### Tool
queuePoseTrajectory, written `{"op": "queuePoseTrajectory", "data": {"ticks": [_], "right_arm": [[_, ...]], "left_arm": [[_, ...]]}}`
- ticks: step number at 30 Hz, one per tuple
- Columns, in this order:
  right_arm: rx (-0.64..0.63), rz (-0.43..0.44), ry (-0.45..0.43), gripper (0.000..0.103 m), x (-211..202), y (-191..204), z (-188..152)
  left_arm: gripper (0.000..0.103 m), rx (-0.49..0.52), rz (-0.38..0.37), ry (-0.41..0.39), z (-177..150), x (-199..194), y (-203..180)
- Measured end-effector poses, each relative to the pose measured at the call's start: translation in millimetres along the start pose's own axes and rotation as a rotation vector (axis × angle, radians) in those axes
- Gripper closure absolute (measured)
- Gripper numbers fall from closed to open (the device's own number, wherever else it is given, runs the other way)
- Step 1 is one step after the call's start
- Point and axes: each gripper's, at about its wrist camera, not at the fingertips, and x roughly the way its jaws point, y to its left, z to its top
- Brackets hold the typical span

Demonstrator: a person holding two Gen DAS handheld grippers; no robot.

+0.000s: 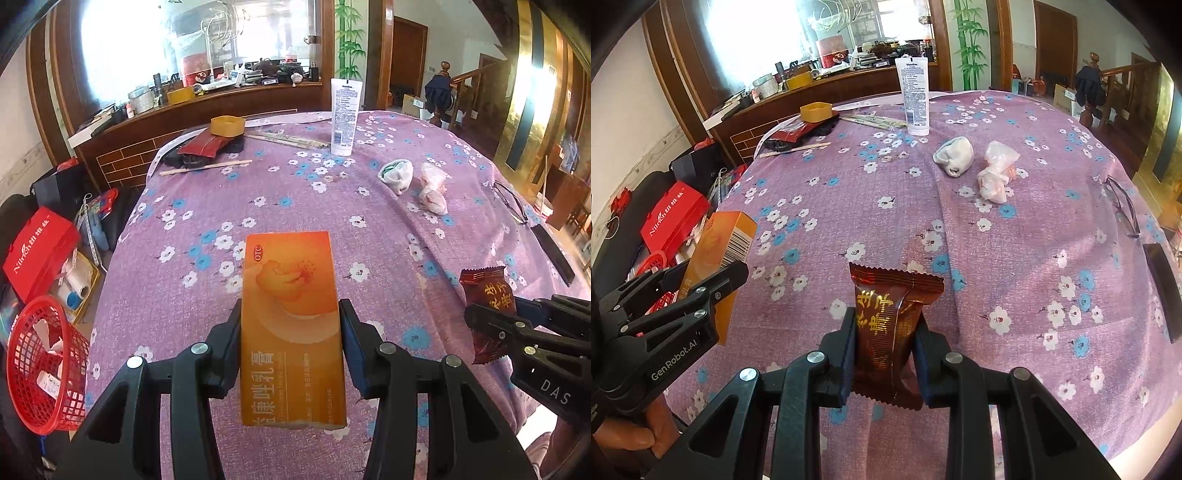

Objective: Collect trash
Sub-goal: 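Lift the orange box with left tool while right tool lifts the brown wrapper, then carry both items over the red basket and open both tools to drop them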

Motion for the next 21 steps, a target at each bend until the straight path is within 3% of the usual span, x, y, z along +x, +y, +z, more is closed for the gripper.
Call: {"op": "queuePoseTrajectory", "data": {"ticks": [21], "right_arm": [[-0.013, 0.012, -0.028, 0.075, -4.3, 4.7, 10.6]], "left_arm": [[0.057, -0.032, 0.021, -0.029, 8.5, -7.9, 12.8]]}}
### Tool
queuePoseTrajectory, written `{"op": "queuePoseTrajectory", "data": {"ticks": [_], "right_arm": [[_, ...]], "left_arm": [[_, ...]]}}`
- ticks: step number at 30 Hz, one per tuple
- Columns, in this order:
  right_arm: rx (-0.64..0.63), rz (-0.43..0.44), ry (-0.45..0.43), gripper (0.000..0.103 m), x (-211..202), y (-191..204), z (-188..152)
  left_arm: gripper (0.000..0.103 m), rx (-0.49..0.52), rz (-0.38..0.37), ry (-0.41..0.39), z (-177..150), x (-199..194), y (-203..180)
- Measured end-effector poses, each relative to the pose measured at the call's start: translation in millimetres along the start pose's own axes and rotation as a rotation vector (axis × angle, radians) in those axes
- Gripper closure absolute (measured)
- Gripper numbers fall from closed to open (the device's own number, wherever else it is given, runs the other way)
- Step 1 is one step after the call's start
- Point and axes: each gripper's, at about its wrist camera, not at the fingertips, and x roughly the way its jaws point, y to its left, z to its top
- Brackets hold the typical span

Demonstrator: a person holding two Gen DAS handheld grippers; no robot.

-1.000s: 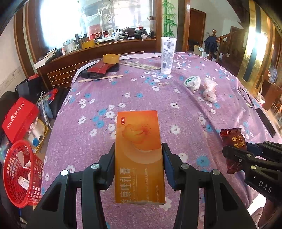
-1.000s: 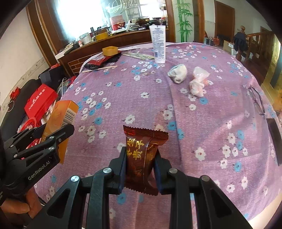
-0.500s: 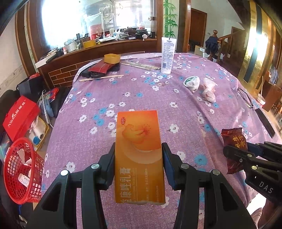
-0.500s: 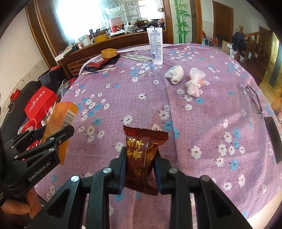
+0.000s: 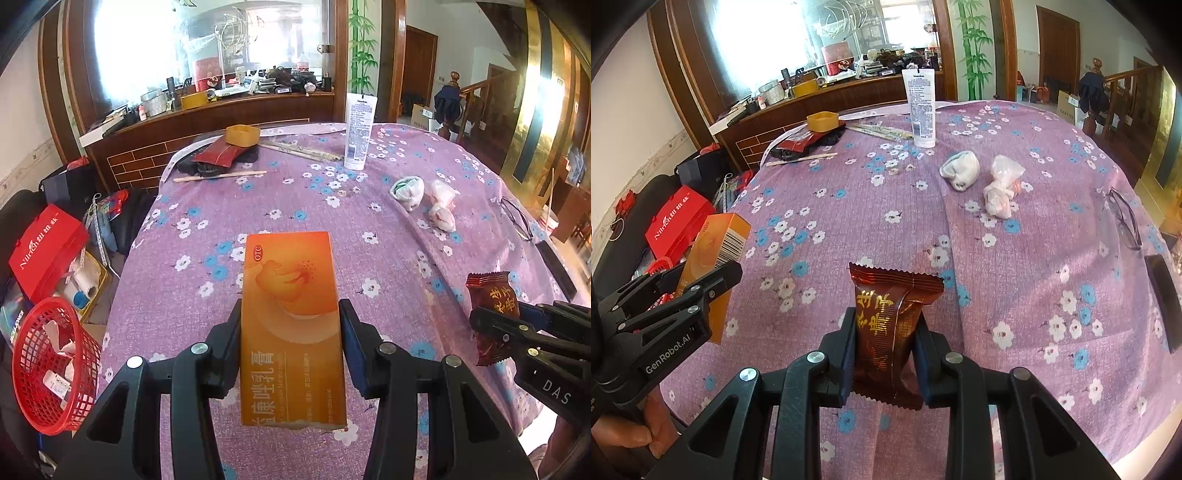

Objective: Collect trash
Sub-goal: 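Carry both items over the red basket and open both tools to drop them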

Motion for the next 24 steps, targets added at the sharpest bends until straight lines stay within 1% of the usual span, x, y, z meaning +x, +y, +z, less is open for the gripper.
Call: {"op": "queuePoseTrajectory", "data": {"ticks": [13, 24], "right_arm": [[-0.019, -0.004, -0.004, 0.075, 1.4, 5.1, 6.3], [-0.020, 0.006, 0.020, 0.075, 9.8, 8.6, 6.2]], "left_arm": [[0.057, -0.023, 0.001, -0.008, 5.1, 2.2, 8.9], [0.057, -0.036, 0.004, 0.006, 1.7, 7.7, 14.6]]}}
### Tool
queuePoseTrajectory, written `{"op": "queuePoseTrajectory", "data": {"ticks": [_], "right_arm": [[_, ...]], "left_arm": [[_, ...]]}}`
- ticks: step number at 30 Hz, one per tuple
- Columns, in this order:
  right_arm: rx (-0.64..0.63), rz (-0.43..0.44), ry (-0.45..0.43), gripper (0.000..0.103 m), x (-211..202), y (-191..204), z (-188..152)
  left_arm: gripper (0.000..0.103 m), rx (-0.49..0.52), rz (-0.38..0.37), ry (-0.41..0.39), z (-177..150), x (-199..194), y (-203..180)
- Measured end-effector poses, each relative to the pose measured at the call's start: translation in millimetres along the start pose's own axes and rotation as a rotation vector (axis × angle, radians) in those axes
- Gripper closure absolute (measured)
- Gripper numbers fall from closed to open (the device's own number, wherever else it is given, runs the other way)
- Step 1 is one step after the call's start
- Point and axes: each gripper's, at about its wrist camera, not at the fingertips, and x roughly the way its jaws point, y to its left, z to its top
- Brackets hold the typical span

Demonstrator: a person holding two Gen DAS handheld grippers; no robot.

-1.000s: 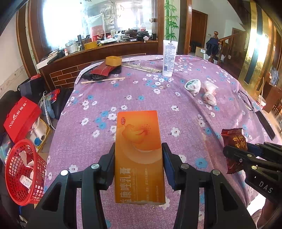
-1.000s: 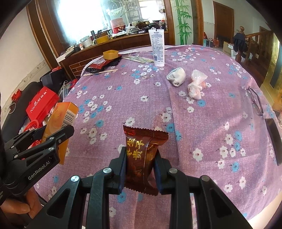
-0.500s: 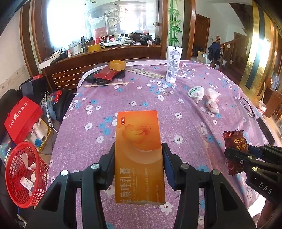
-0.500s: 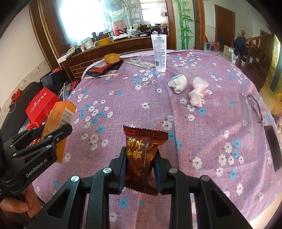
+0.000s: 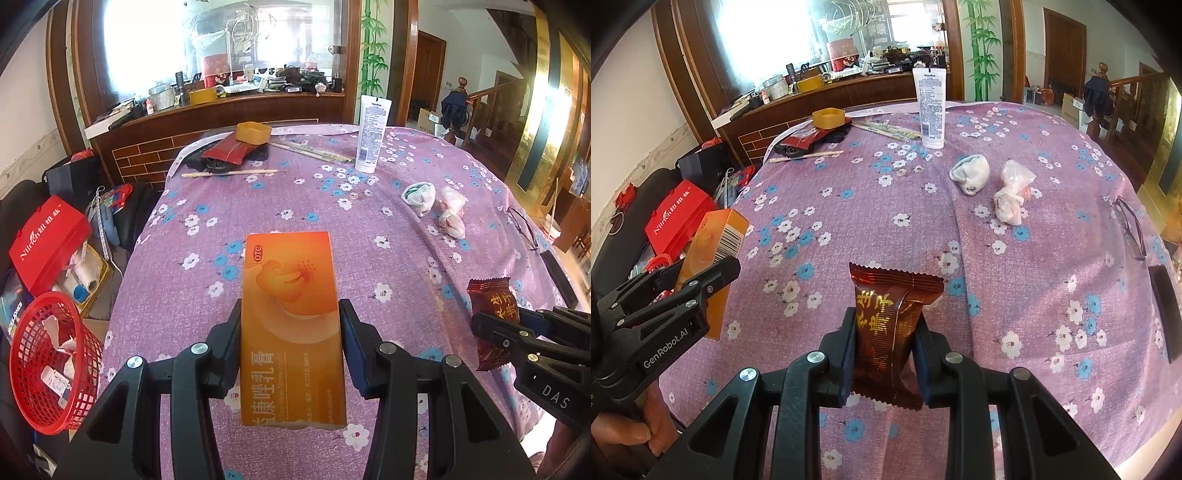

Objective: Collect trash
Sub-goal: 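Carry both items over the red basket and open both tools to drop them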

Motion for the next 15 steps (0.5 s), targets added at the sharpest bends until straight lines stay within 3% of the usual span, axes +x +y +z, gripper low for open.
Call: {"op": "queuePoseTrajectory", "data": {"ticks": [15], "right_arm": [[-0.027, 0.059, 0.041, 0.074, 13.6, 17.0, -4.2]], "left_arm": [[0.057, -0.062, 0.057, 0.014, -16.5, -8.8, 25.7]]}}
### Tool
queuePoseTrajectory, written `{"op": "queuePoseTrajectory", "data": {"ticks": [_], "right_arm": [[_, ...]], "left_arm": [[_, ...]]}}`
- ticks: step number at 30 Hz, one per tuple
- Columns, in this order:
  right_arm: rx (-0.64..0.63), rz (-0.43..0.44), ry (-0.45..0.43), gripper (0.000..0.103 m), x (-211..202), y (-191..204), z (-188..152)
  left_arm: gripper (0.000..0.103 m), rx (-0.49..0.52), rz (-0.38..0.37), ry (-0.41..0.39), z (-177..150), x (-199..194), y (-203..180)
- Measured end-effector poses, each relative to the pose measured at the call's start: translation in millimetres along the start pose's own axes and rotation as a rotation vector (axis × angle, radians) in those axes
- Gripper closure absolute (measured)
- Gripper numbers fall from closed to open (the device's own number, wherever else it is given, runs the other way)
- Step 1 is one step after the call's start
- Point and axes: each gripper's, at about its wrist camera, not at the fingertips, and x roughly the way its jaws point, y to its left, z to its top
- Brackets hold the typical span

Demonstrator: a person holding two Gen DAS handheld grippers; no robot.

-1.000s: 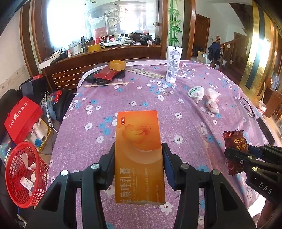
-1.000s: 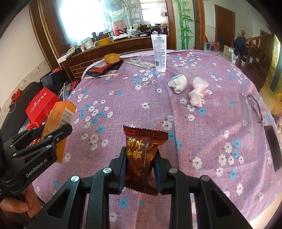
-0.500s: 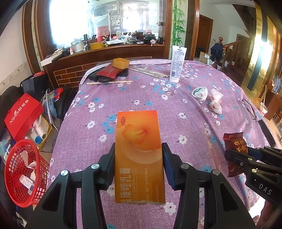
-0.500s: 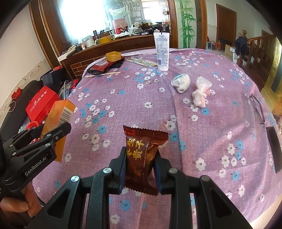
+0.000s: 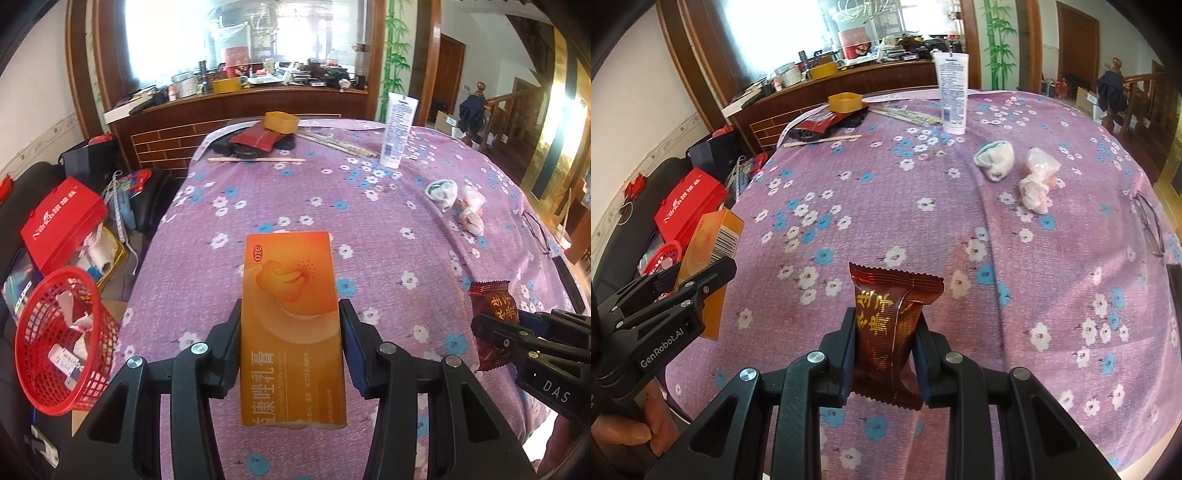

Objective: Collect trash
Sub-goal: 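Carry both items over the red basket and open both tools to drop them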

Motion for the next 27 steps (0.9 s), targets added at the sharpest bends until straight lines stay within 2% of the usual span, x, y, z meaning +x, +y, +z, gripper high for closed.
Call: {"op": "queuePoseTrajectory", "data": {"ticks": [15, 23, 27], "right_arm": [[-0.111, 0.094, 0.043, 0.074, 13.5, 51.0, 11.6], [-0.243, 0.198, 0.068, 0.074, 20.6, 117.7, 28.4], [-0.314, 0.286, 0.069, 0.074, 26.4, 171.9, 40.3]], "left_arm": [[0.057, -0.138, 0.079, -0.010, -14.8, -24.2, 65.5], [0.057, -0.268, 0.166, -0.065, -15.7, -60.9, 141.7], [0.057, -0.334, 0.230, -0.066, -25.1, -73.0, 189.0]]}}
